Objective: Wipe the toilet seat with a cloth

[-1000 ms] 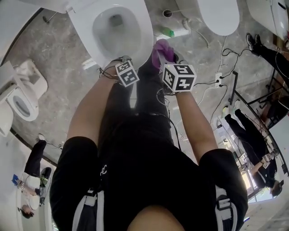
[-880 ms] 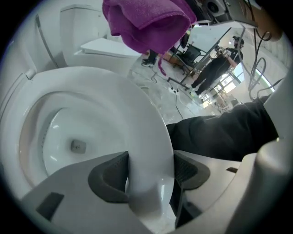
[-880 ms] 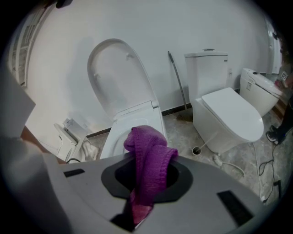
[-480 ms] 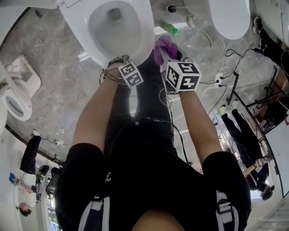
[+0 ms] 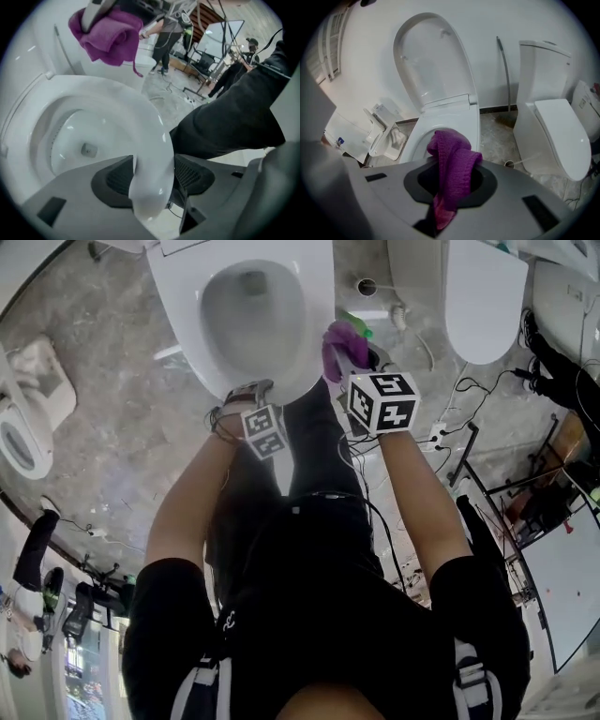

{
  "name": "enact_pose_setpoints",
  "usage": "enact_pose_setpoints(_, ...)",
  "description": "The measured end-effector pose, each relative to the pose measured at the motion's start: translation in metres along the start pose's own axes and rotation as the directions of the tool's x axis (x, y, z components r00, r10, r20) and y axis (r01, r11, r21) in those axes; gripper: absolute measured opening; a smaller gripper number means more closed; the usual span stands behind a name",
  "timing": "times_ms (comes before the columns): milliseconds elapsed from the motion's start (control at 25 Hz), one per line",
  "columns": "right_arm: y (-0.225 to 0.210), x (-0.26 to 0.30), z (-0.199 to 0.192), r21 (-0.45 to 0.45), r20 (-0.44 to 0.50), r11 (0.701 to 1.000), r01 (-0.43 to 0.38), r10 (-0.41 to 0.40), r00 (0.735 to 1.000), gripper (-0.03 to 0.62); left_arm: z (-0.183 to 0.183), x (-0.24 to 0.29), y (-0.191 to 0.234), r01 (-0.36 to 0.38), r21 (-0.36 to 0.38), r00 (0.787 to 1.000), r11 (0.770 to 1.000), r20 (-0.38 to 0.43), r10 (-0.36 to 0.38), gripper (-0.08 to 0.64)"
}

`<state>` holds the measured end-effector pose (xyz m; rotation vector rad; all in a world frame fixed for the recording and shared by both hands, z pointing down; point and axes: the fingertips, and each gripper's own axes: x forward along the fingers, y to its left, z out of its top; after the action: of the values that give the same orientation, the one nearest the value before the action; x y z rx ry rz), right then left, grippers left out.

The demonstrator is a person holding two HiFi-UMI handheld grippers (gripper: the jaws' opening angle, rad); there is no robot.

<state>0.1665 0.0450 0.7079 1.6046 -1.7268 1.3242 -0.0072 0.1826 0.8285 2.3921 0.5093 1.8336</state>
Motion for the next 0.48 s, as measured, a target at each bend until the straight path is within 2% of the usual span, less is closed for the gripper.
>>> enact_pose_setpoints(80,0.003,0.01,0.015,-0.035,-0.008,0.999,-0.014,0.014,1.0,0.055,0.009,-0.022,0.007,0.0,-0.081,0.996,0.997,0.088,0.007,0.27)
enact_pose_setpoints(160,0.005,0.022,0.029,-0.067,-0.014,0.997,-0.025,0.024,1.0,0.054,0.019,-0.044,0.02,-0.011,-0.181,0.985,0.983,0.167,0.042,0.27)
enact_pose_setpoints(240,0.006,0.035,0.044,-0.101,-0.014,0.995,-0.028,0.027,1.0,0.055,0.025,-0.064,0.042,-0.032,-0.303,0.969,0.952,0.223,0.104,0.268)
enact_pose_setpoints(280,0.006,0.041,0.051,-0.117,-0.012,0.993,-0.026,0.025,1.0,0.054,0.026,-0.073,0.054,-0.037,-0.372,0.959,0.927,0.247,0.137,0.268)
enact_pose_setpoints(320,0.006,0.048,0.059,-0.131,-0.008,0.991,-0.022,0.021,1.0,0.054,0.027,-0.083,0.068,-0.038,-0.446,0.947,0.894,0.269,0.175,0.258)
enact_pose_setpoints(360,0.004,0.054,0.068,-0.144,-0.003,0.989,-0.016,0.015,1.0,0.054,0.028,-0.094,0.083,-0.044,-0.522,0.931,0.852,0.288,0.224,0.211)
enact_pose_setpoints(480,-0.005,0.072,0.096,-0.183,0.016,0.983,0.013,-0.01,1.0,0.055,0.025,-0.125,0.132,-0.084,-0.717,0.868,0.692,0.288,0.404,0.032)
